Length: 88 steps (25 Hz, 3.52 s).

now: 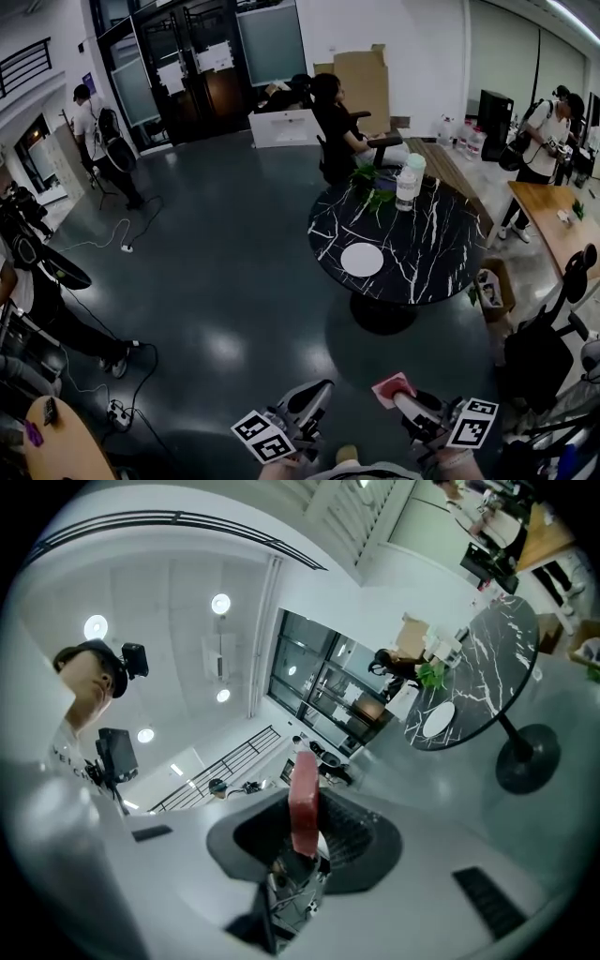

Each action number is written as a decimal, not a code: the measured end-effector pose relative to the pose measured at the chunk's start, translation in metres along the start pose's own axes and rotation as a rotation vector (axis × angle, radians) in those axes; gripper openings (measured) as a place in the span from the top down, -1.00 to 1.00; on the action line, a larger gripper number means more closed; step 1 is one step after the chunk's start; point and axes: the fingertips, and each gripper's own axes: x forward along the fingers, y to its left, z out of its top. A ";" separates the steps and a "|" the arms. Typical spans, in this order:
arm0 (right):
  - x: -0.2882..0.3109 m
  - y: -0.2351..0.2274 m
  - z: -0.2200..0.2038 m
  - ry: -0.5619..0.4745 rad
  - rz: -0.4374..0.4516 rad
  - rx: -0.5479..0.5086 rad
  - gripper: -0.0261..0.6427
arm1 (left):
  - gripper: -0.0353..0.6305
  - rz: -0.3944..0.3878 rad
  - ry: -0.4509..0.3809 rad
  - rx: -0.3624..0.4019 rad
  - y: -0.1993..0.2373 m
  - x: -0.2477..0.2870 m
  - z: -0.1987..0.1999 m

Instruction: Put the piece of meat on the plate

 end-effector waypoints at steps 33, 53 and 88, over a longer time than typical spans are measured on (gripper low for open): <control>0.165 -0.187 0.152 0.126 0.023 0.084 0.67 | 0.87 0.129 -0.018 -0.024 0.199 0.186 0.064; 0.247 -0.314 0.166 0.263 -0.107 0.199 0.67 | 0.87 0.289 0.076 -0.038 0.332 0.234 0.042; 0.308 -0.449 0.162 0.658 -0.537 -0.598 0.19 | 0.87 0.253 0.104 -0.092 0.418 0.276 0.030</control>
